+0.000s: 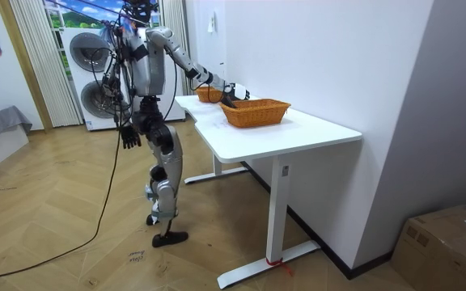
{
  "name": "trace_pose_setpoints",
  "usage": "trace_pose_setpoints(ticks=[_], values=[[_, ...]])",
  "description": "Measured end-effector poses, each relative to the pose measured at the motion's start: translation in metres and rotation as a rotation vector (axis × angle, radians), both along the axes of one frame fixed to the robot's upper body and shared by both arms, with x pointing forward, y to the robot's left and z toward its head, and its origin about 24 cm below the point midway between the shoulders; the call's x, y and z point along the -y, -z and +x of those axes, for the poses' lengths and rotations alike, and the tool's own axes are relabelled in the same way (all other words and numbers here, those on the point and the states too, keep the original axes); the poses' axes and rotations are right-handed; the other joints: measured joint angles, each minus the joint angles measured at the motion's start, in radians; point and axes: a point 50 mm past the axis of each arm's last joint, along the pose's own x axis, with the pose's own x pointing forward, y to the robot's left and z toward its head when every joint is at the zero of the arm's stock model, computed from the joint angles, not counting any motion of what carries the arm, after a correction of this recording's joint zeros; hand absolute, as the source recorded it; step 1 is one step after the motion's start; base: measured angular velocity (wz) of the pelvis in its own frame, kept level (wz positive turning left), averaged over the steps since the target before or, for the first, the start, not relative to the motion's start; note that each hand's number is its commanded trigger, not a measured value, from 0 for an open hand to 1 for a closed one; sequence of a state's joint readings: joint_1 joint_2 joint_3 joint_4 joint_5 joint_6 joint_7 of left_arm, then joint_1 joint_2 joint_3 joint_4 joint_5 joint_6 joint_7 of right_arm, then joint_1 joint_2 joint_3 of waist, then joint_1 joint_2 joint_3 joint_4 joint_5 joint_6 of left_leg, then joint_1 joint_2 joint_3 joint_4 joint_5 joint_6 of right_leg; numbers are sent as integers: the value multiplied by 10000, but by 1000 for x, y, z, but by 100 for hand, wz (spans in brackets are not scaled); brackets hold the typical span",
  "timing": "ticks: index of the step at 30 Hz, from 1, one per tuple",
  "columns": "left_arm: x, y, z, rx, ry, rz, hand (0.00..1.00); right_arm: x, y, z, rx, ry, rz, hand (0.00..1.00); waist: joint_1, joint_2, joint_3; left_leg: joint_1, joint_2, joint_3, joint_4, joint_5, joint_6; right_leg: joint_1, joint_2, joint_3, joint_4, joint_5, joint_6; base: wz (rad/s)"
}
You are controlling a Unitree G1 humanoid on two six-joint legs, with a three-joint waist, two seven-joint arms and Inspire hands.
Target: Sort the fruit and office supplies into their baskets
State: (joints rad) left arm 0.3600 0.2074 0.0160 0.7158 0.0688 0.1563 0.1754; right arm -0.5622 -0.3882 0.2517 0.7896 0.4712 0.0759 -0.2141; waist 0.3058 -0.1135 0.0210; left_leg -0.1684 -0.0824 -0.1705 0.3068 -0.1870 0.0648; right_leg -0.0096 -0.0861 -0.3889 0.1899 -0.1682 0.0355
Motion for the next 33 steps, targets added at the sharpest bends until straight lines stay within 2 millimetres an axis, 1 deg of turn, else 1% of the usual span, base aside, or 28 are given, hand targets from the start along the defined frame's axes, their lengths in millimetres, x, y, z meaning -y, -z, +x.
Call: trace_pose_setpoints(ticks=[3,6,7,12,13,16,21,24,28,33], values=[[6,1,8,133,295,-39,0,0,-6,5,131,-121,-74,0,-1,-97,3,-239,7,4,-8,70,-16,-268,-4,-11,25,33,-43,0],[8,2,8,92,424,-91,0,1,-7,6,201,-154,-130,0,-4,-136,30,-330,11,-2,-9,105,-21,-344,-3,-40,27,64,-55,0],[9,3,8,67,458,-86,0,1,-7,7,212,-186,-163,0,-3,-119,61,-344,12,-5,-1,106,-22,-357,-3,-43,37,66,-56,0],[11,3,11,130,580,-124,0,1,-9,7,404,-362,-455,0,-3,-99,77,-575,26,2,115,113,-32,-615,-8,-34,177,74,-70,0],[11,3,13,174,594,-126,0,1,-10,8,481,-388,-474,0,-3,-60,104,-635,27,2,149,113,-32,-653,-6,-35,183,78,-77,0],[11,2,15,237,622,-125,0,0,-11,8,518,-493,-512,0,0,-45,117,-658,27,4,164,113,-31,-681,-11,-20,203,87,-84,0],[12,3,15,237,672,-145,0,0,-12,8,588,-636,-655,0,2,-60,107,-697,44,26,162,119,-36,-791,-18,5,309,88,-85,-1],[13,3,14,215,587,-222,0,0,-12,9,572,-717,-775,0,-4,-62,105,-696,45,25,163,121,-37,-789,-30,-64,310,88,-86,0],[12,7,10,-70,486,-285,0,0,-11,9,363,-1108,-1658,0,28,-63,106,-692,46,31,163,127,-35,-793,-41,-104,324,89,-87,0],[12,8,12,-162,462,-297,0,0,-9,8,91,-1634,-2697,0,39,-63,107,-733,48,24,163,126,-37,-825,-38,-123,304,101,-106,0]])
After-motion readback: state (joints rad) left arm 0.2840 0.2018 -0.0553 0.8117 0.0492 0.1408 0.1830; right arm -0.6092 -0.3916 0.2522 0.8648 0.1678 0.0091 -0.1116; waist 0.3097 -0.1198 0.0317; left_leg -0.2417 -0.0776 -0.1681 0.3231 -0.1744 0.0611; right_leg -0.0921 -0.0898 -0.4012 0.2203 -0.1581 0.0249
